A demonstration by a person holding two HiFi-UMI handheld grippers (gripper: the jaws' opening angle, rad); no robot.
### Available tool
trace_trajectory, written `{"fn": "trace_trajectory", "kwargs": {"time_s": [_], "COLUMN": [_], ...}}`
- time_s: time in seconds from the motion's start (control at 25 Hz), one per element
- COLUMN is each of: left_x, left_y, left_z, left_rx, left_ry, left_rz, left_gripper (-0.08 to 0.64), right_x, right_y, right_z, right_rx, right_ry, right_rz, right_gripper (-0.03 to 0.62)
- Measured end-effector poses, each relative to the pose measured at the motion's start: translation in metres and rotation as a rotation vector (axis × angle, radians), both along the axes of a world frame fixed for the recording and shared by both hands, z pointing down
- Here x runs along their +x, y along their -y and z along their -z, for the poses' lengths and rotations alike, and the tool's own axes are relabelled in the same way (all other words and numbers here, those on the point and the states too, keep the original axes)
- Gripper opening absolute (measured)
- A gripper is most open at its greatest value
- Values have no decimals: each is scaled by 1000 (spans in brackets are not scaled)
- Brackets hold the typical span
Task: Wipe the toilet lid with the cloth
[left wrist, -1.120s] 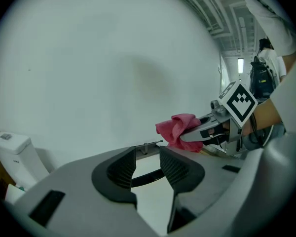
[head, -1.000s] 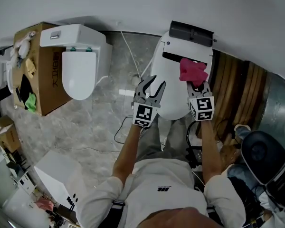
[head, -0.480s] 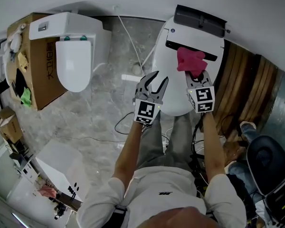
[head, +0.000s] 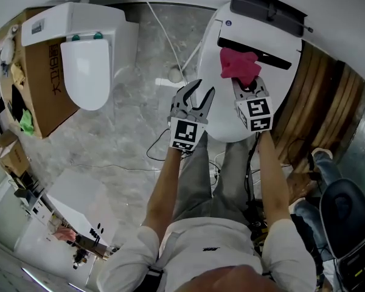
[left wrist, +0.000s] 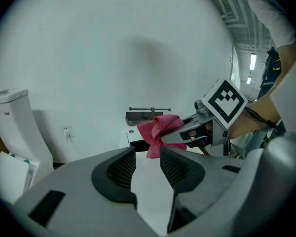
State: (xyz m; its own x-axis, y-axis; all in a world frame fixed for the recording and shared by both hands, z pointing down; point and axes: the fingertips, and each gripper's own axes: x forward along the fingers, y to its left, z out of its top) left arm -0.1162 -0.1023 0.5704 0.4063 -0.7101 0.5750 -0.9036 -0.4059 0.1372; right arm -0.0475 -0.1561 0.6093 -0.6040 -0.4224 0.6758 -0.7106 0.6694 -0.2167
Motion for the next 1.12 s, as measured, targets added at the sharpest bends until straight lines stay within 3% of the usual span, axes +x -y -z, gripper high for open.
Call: {"fn": "trace_trajectory", "kwargs": {"time_s": [0.28,0.8,1.12], "left_x": [-12,-46,-48], "left_y": [-1,9,5], "left_z": [-29,-64,-74], "left_rx": [-30,-44,-59], "left_ry": [0,15,19], "left_rz": [-8,24,34], "left_gripper": [156,157,156], "right_x": [-22,-81,-78], "right_y": [27,22,0], "right_z": [-32,-85,-111], "right_rx": [-36,-130,-209], "right_ry": [17,62,35], "right_rz": [-16,25,16], "right_gripper": [64,64,64]}}
